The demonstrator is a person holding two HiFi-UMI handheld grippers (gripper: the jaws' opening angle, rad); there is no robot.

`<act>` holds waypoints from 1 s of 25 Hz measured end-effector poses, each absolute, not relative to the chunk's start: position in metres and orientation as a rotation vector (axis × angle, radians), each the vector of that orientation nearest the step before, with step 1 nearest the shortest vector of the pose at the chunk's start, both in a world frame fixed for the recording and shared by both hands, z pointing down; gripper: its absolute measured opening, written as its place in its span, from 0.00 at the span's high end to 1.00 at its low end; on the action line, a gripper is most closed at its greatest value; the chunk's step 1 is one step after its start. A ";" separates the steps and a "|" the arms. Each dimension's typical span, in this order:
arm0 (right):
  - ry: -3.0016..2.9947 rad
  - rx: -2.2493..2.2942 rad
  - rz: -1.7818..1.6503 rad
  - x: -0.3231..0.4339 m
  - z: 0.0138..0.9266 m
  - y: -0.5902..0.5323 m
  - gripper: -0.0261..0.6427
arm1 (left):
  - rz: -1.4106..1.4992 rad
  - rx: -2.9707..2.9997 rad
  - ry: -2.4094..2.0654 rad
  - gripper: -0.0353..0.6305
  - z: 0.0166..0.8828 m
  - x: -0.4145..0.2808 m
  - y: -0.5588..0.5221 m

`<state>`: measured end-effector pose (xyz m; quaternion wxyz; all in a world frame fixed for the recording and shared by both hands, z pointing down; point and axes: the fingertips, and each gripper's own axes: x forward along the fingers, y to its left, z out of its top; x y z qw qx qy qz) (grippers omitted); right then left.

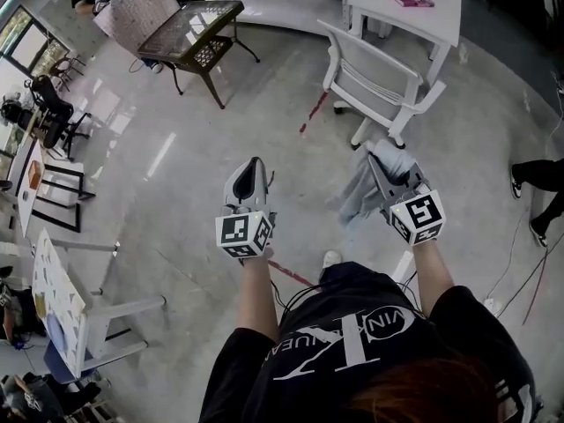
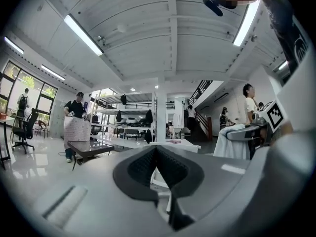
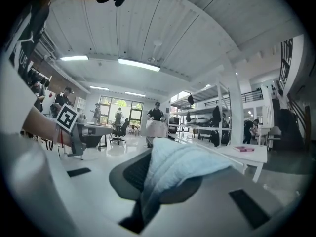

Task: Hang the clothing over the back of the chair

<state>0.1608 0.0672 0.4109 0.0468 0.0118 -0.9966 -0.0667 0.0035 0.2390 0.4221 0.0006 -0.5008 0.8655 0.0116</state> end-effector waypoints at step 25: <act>-3.013 0.236 -0.163 0.075 0.401 0.022 0.92 | 0.031 -1.851 2.522 0.93 0.415 -0.106 0.124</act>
